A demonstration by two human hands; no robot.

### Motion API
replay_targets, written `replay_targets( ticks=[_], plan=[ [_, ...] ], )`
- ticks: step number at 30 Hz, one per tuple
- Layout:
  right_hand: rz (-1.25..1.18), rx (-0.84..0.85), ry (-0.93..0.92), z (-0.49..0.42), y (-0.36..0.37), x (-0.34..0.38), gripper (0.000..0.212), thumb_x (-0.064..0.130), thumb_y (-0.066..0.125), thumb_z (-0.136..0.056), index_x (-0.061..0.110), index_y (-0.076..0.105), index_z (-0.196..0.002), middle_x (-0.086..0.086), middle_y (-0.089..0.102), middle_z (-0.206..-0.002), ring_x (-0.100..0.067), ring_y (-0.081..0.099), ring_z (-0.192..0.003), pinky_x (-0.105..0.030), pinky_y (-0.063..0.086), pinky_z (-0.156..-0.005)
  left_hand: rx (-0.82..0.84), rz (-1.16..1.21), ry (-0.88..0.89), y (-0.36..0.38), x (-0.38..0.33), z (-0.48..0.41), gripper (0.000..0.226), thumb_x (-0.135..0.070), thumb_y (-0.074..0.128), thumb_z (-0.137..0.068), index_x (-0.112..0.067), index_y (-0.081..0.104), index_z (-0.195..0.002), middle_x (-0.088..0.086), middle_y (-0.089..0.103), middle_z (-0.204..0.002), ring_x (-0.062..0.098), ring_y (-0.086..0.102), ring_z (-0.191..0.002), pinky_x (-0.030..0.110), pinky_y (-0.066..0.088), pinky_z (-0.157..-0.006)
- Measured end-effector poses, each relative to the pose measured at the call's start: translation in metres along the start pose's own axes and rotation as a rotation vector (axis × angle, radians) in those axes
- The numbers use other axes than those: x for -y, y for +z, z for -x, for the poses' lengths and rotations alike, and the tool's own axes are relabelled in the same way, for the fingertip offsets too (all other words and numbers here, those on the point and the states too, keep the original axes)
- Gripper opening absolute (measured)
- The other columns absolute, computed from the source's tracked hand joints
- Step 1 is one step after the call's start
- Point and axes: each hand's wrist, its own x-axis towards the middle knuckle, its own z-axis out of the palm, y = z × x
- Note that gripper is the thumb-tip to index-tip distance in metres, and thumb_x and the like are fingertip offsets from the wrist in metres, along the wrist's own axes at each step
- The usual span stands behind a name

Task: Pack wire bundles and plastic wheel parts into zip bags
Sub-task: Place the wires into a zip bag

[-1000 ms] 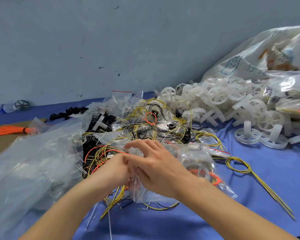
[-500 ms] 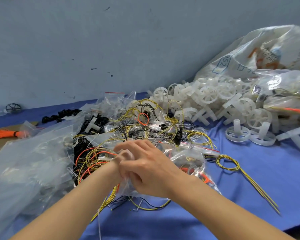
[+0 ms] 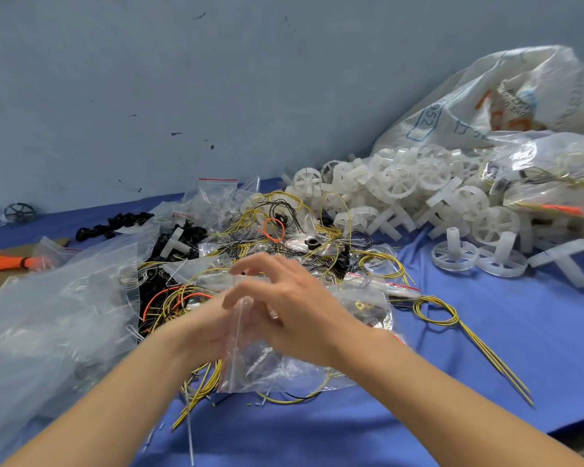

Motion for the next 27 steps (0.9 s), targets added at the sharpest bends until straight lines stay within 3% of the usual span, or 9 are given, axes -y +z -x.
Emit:
replay_targets(
  ticks=[3,5,7,10,16,19,22,24,27],
  plan=[
    [0.048,-0.079,0.142,-0.001,-0.016,-0.020,0.024,0.010,0.055,-0.090,0.022,0.070,-0.104,-0.001,0.060,-0.120,-0.021,0.056,-0.106,-0.040,0.043,-0.093,-0.043,-0.067,-0.127,-0.039,-0.002,-0.011,0.024,0.019,0.040,-0.090,0.016,0.061,-0.102,0.025,0.070,-0.102,0.030,0.072,-0.090,0.031,0.061,-0.069],
    [0.078,-0.073,0.319,0.000,-0.027,-0.040,0.022,0.019,0.052,-0.096,0.028,0.070,-0.105,0.005,0.059,-0.115,-0.016,0.053,-0.106,-0.041,0.043,-0.097,-0.164,-0.241,-0.190,-0.060,-0.012,-0.016,0.024,0.014,0.038,-0.093,0.013,0.058,-0.106,0.026,0.072,-0.093,0.031,0.074,-0.079,0.032,0.061,-0.060],
    [0.078,-0.055,0.518,0.004,-0.039,-0.063,0.023,0.024,0.049,-0.097,0.030,0.069,-0.106,0.008,0.056,-0.107,-0.015,0.051,-0.104,-0.042,0.043,-0.096,-0.313,-0.370,-0.101,-0.075,-0.030,-0.020,0.022,0.010,0.039,-0.095,0.008,0.060,-0.100,0.020,0.072,-0.078,0.024,0.071,-0.059,0.028,0.057,-0.049],
    [0.112,-0.006,0.724,0.012,-0.056,-0.088,0.028,0.021,0.045,-0.095,0.025,0.070,-0.107,-0.001,0.064,-0.111,-0.023,0.055,-0.108,-0.042,0.046,-0.094,-0.445,-0.436,0.108,-0.064,-0.053,-0.032,0.028,0.003,0.039,-0.097,-0.004,0.065,-0.092,0.013,0.068,-0.078,0.014,0.063,-0.048,0.024,0.054,-0.045],
    [0.102,0.136,0.904,0.030,-0.075,-0.115,0.032,0.022,0.042,-0.097,0.024,0.068,-0.115,-0.002,0.065,-0.123,-0.025,0.058,-0.111,-0.040,0.049,-0.093,-0.367,-0.462,0.343,0.011,-0.066,-0.092,0.028,-0.004,0.038,-0.099,-0.014,0.064,-0.094,0.004,0.066,-0.083,0.013,0.060,-0.065,0.023,0.053,-0.056],
    [0.025,0.172,0.979,0.037,-0.087,-0.130,0.033,0.022,0.042,-0.098,0.023,0.067,-0.119,-0.005,0.065,-0.124,-0.024,0.060,-0.099,-0.033,0.048,-0.083,-0.280,-0.697,0.383,0.051,-0.060,-0.132,0.021,-0.011,0.043,-0.097,-0.017,0.062,-0.103,-0.001,0.066,-0.091,0.011,0.062,-0.077,0.025,0.052,-0.065],
    [-0.008,0.104,1.012,0.047,-0.093,-0.146,0.033,0.018,0.043,-0.095,0.020,0.070,-0.115,-0.009,0.068,-0.118,-0.026,0.061,-0.103,-0.035,0.050,-0.088,-0.227,-0.959,0.426,0.084,-0.049,-0.171,0.024,-0.017,0.045,-0.095,-0.018,0.063,-0.112,-0.002,0.065,-0.097,0.011,0.060,-0.077,0.023,0.045,-0.060],
    [-0.063,0.066,1.061,0.053,-0.093,-0.157,0.034,0.018,0.043,-0.095,0.019,0.068,-0.117,-0.008,0.069,-0.115,-0.023,0.062,-0.100,-0.033,0.051,-0.085,-0.222,-1.023,0.434,0.105,-0.043,-0.192,0.031,-0.018,0.046,-0.094,-0.015,0.060,-0.121,0.007,0.066,-0.113,0.021,0.062,-0.095,0.027,0.047,-0.075],
    [-0.120,0.043,1.115,0.061,-0.092,-0.172,0.029,0.015,0.042,-0.094,0.017,0.068,-0.106,-0.008,0.066,-0.087,-0.022,0.053,-0.068,-0.029,0.042,-0.061,-0.235,-1.130,0.454,0.132,-0.035,-0.219,0.039,-0.020,0.048,-0.095,-0.014,0.051,-0.134,0.012,0.056,-0.130,0.028,0.054,-0.118,0.035,0.044,-0.098]
  ],
)
